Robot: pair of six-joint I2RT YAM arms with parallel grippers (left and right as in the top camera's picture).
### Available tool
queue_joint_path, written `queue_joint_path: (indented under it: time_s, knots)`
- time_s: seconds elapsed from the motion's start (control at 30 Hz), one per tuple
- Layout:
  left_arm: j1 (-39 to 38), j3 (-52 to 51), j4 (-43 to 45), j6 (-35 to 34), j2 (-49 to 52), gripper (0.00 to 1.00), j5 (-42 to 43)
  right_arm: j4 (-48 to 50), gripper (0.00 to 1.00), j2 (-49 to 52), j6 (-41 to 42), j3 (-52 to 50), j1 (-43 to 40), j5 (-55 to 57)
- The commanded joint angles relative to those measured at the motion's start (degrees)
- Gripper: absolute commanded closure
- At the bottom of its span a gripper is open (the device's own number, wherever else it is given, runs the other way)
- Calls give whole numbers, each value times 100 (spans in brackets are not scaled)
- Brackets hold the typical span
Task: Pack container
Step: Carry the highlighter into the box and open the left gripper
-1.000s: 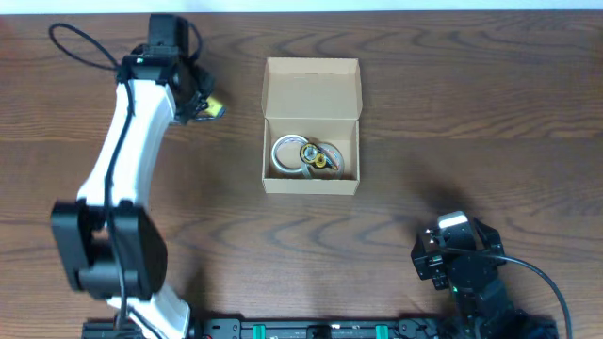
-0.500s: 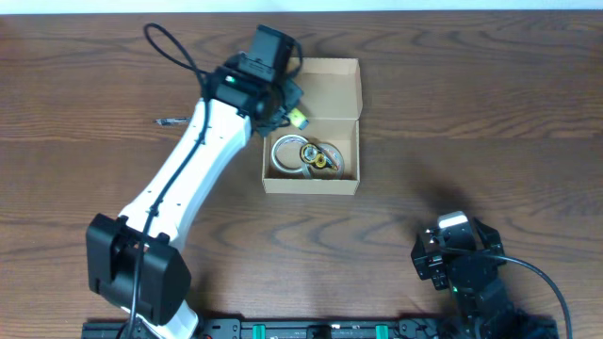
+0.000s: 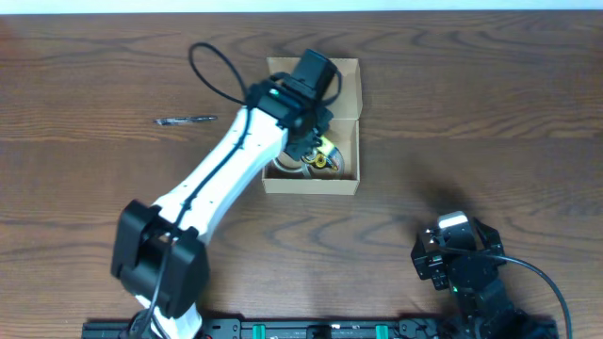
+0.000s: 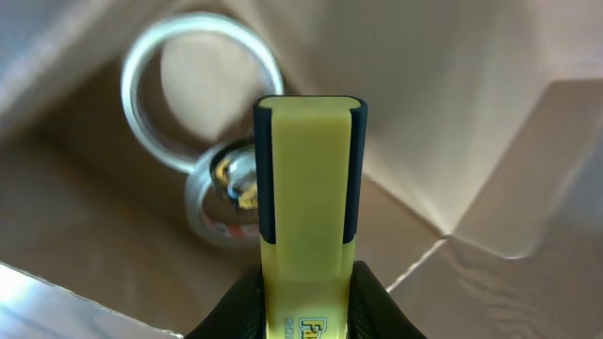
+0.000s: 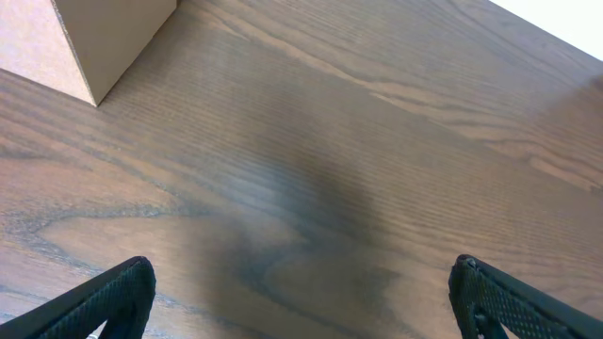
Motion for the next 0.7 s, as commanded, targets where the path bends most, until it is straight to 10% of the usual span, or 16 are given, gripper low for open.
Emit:
queue_joint_path:
  time_s: [0.0, 0.67]
  knots:
    - [-105, 101, -33, -459, 219, 80, 216, 9, 1, -37, -66, -13, -35, 57]
    - [-114, 98, 721, -1130, 1285, 71, 463, 9, 1, -37, -63, -13, -35, 57]
